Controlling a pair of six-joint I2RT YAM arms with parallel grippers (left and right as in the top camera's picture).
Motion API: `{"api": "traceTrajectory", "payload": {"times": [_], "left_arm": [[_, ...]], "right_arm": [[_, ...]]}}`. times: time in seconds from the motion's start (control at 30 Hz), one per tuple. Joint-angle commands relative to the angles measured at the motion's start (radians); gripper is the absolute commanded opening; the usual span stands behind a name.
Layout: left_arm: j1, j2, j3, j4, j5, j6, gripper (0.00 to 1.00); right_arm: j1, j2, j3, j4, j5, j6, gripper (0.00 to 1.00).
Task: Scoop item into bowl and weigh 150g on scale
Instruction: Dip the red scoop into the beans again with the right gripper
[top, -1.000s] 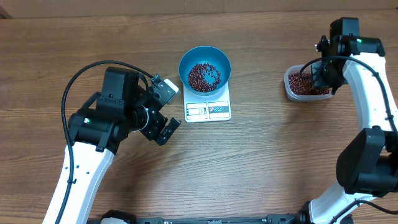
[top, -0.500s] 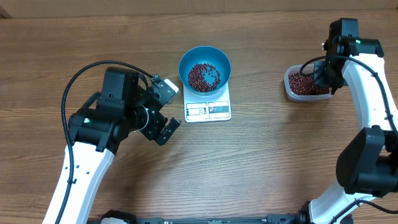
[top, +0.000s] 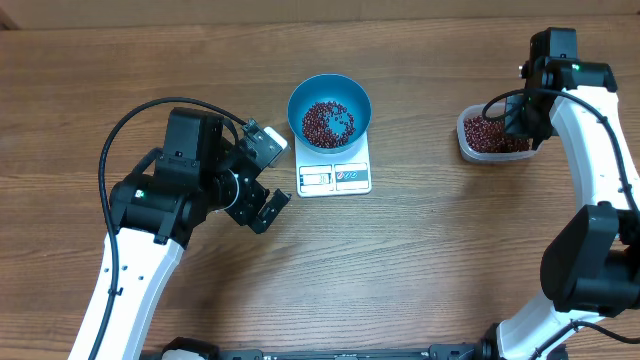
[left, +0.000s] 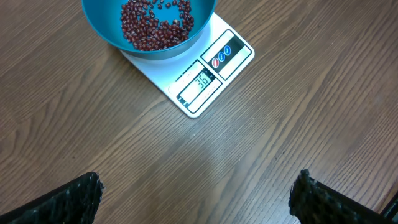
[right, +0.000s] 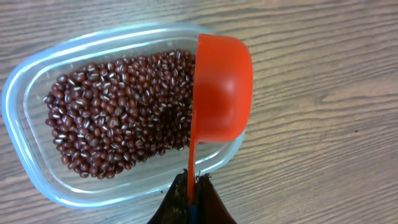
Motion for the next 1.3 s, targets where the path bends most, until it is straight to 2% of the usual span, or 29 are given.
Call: {"api": "traceTrajectory", "payload": {"times": [0.0, 0.57, 0.97, 1.27], "left_arm": [[0.005, 0.003, 0.026, 0.001, 0.000, 0.000, 1.00], [0.005, 0.003, 0.026, 0.001, 0.001, 0.000, 1.00], [0.005, 0.003, 0.026, 0.001, 0.000, 0.000, 1.00], [0.005, 0.003, 0.026, 0.001, 0.000, 0.000, 1.00]], "right_arm": [[0.005, -0.004, -0.006, 0.014, 0.006, -0.031, 0.04], [0.005, -0.004, -0.006, 0.053, 0.002, -0.183, 0.04], [0.005, 0.002, -0.020, 0.009, -0.025, -0.300, 0.04], [0.005, 0.024, -0.111, 0.116, 0.176, -0.255, 0.04]]}}
